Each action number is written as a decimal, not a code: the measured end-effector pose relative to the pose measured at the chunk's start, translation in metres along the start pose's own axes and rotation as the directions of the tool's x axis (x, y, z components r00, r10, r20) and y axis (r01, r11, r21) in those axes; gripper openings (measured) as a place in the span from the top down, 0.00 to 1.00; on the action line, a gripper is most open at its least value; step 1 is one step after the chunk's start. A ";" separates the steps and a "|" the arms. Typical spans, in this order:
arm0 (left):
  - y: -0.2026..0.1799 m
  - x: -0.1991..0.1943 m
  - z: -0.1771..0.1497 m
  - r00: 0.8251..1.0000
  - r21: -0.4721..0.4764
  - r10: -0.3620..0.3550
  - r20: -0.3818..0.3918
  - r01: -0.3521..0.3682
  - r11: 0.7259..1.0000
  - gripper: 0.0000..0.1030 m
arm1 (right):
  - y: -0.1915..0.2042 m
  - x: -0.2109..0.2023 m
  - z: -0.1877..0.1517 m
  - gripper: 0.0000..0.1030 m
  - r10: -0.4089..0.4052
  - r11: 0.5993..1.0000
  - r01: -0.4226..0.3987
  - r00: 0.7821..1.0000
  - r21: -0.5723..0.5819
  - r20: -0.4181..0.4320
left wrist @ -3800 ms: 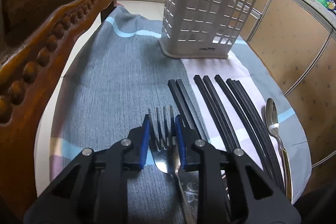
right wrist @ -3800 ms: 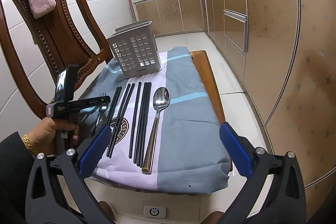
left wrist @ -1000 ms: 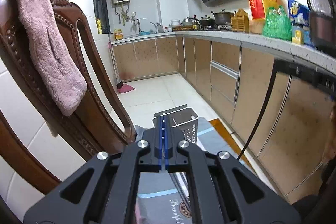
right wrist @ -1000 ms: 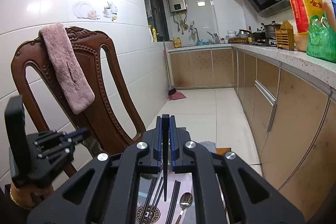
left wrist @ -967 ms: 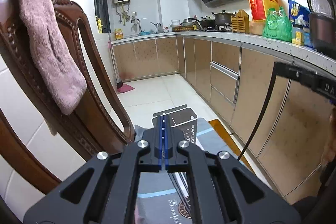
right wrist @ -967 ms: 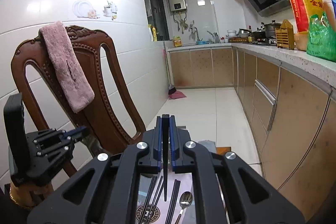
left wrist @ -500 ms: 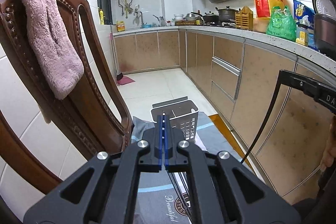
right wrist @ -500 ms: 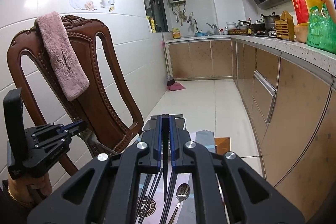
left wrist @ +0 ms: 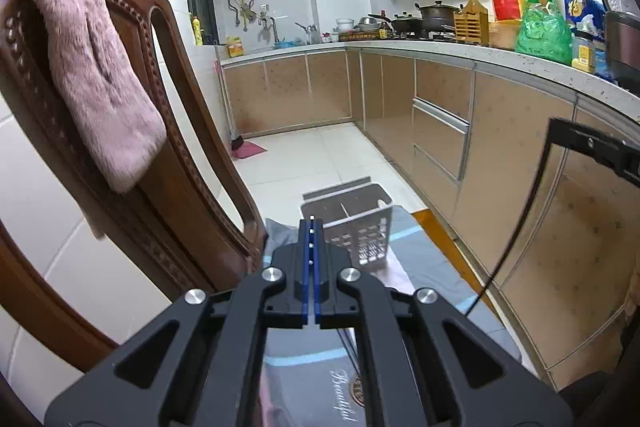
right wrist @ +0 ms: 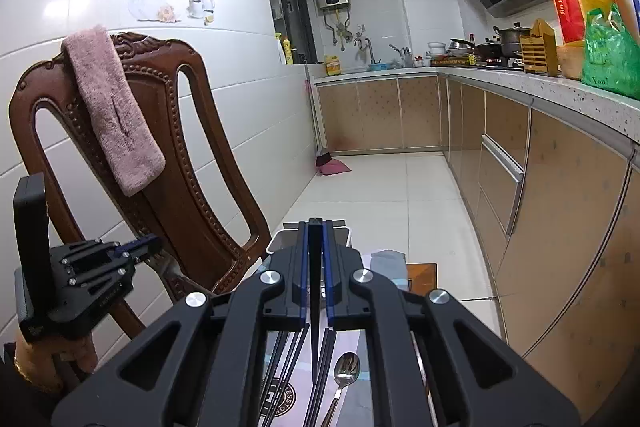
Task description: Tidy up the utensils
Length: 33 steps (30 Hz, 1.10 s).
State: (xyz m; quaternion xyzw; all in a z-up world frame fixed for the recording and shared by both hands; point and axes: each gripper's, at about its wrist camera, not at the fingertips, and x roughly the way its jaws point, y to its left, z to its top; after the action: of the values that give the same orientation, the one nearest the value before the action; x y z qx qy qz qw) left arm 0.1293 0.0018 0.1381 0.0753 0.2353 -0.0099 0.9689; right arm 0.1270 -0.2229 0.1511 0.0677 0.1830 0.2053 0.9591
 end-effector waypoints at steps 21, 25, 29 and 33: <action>0.010 0.211 0.062 0.979 -0.021 0.162 -0.126 -0.166 0.986 0.98 | -0.044 0.028 -0.005 0.93 0.042 0.994 -0.040 0.999 0.105 -0.015; -0.001 0.239 0.046 0.974 -0.038 0.157 -0.166 -0.166 0.985 0.98 | -0.047 0.031 -0.005 0.93 0.048 0.992 -0.046 0.999 0.114 -0.017; -0.009 0.259 0.025 0.965 -0.031 0.155 -0.210 -0.165 0.986 0.98 | -0.046 0.036 -0.007 0.93 0.053 0.993 -0.050 0.998 0.110 -0.028; -0.014 0.268 0.007 0.959 -0.036 0.139 -0.247 -0.153 0.988 0.98 | -0.047 0.043 -0.010 0.93 0.055 0.992 -0.050 0.998 0.112 -0.042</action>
State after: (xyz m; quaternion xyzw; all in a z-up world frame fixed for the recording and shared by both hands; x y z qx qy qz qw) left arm 0.3704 -0.0086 0.0195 0.0664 0.3464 0.0775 0.9325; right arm 0.1769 -0.2465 0.1189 0.1208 0.2138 0.2215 0.9437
